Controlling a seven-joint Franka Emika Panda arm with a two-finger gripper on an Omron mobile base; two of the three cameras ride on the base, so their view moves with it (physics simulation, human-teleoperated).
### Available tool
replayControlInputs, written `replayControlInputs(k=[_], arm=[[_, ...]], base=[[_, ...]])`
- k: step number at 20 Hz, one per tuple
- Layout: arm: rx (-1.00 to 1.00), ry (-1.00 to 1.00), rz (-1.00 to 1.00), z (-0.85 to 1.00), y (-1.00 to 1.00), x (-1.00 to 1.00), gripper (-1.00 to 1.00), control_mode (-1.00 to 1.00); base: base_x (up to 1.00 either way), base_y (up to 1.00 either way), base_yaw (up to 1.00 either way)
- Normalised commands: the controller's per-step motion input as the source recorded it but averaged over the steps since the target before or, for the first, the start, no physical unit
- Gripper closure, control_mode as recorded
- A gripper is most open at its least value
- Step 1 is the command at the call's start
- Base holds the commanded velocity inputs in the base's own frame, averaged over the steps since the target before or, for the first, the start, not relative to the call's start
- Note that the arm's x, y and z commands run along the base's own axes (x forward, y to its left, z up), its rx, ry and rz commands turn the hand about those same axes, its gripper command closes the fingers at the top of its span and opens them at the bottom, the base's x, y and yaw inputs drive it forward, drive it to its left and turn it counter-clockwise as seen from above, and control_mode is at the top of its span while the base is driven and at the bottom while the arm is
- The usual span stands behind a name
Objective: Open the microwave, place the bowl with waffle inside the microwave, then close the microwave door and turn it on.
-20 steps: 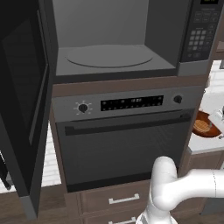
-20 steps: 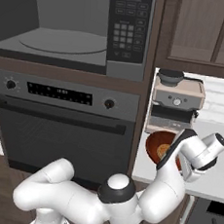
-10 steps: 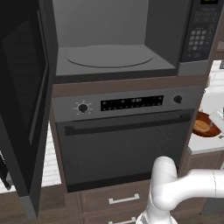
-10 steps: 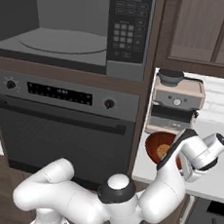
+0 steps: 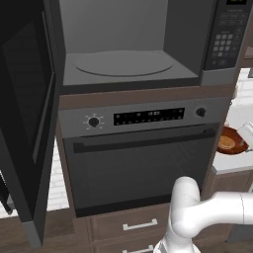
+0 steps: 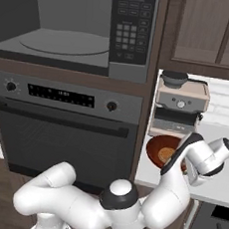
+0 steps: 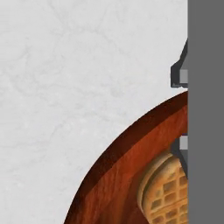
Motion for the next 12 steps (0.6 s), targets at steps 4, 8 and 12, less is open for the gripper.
replayControlInputs(k=[4, 8, 12], arm=[[0.0, -0.1, 0.0, 0.0, 0.04, 0.04, 1.0, -1.0], [0.0, -0.08, 0.0, 0.0, 0.01, 0.0, 1.0, -1.0], [0.02, -0.01, -0.11, 0.11, -0.18, -0.08, 1.0, -1.0]], base=[[0.0, 0.0, 0.0], [0.0, 0.0, 0.0], [0.0, 0.0, 0.0]])
